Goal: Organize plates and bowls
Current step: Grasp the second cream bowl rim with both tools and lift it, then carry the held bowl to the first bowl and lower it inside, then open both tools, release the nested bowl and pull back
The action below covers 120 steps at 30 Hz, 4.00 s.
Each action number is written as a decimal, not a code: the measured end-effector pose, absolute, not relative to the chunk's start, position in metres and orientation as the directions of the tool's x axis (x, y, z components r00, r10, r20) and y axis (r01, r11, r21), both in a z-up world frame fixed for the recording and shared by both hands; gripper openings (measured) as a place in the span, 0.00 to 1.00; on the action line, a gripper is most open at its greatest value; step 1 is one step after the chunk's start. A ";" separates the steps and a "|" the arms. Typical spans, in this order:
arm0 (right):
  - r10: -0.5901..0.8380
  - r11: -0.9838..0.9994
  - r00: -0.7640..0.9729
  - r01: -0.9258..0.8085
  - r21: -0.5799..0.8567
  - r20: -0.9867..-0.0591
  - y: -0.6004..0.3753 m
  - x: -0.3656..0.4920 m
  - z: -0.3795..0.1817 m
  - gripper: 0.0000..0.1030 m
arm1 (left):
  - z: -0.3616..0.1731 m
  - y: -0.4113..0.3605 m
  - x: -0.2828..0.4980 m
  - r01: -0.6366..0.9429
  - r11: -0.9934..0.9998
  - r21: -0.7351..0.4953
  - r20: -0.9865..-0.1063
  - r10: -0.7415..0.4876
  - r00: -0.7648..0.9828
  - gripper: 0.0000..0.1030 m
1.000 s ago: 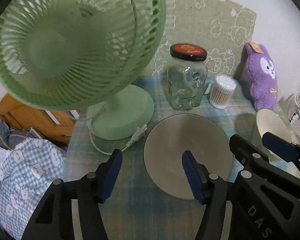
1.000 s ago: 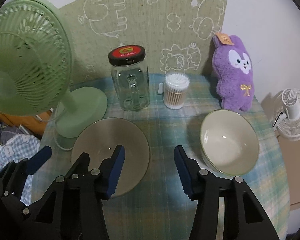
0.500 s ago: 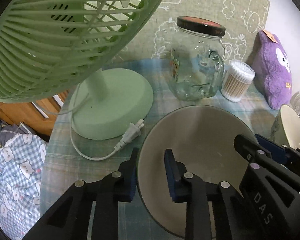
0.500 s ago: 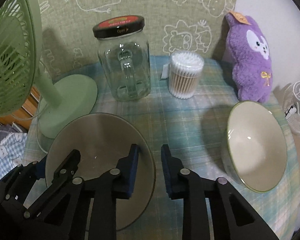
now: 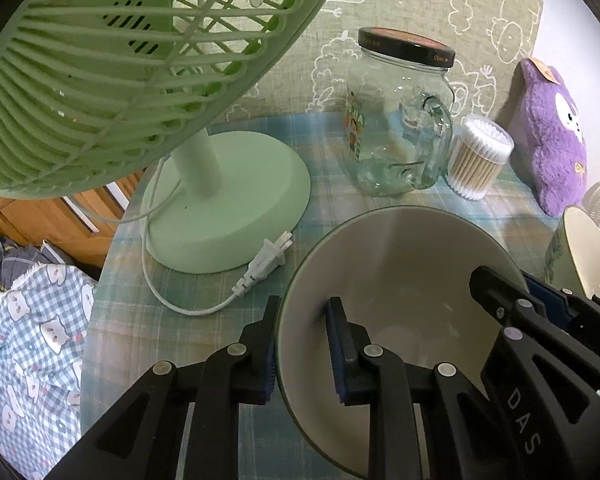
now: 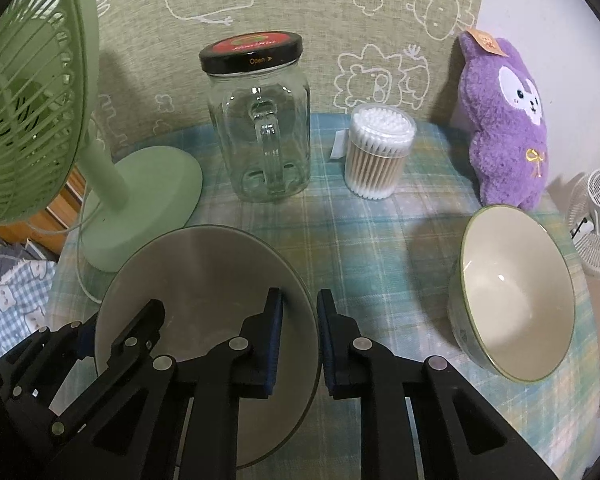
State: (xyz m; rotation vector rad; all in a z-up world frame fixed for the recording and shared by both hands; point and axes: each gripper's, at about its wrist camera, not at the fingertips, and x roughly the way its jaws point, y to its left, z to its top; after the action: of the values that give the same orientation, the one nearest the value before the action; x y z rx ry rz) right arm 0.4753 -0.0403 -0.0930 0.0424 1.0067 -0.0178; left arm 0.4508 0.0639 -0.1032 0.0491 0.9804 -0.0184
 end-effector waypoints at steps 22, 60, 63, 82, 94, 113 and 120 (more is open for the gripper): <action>0.020 0.999 0.531 0.028 0.040 -0.847 -0.056 0.398 -0.071 0.20 | -0.086 0.049 0.381 0.021 0.999 0.028 -0.835 0.012 0.550 0.20; 0.071 0.997 0.596 -0.022 0.072 -0.800 -0.093 0.212 0.014 0.20 | -0.006 0.012 0.209 -0.027 0.998 0.049 -0.783 0.055 0.619 0.20; 0.069 0.997 0.584 -0.024 0.067 -0.809 -0.093 0.201 0.007 0.20 | -0.014 0.012 0.198 -0.026 0.999 0.047 -0.793 0.053 0.607 0.20; 0.070 0.998 0.500 -0.040 0.057 -0.863 -0.092 0.169 -0.046 0.20 | -0.063 0.014 0.165 -0.039 0.998 0.041 -0.850 0.056 0.524 0.21; 0.072 0.997 0.462 -0.042 0.059 -0.884 -0.087 0.170 -0.065 0.20 | -0.081 0.019 0.164 -0.049 0.998 0.040 -0.872 0.059 0.487 0.21; 0.081 0.996 0.450 -0.061 0.060 -0.889 -0.086 0.169 -0.060 0.21 | -0.077 0.019 0.162 -0.020 1.000 0.015 -0.880 0.023 0.474 0.38; 0.120 0.993 0.524 -0.076 0.094 -0.843 -0.090 0.150 -0.027 0.62 | -0.046 0.016 0.148 -0.012 1.000 0.022 -0.851 0.025 0.524 0.65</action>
State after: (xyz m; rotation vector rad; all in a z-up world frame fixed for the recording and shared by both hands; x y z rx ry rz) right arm 0.1502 -0.0904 -0.0268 0.0469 1.0130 0.1176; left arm 0.1476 0.0163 -0.0462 0.0137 1.0190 0.0218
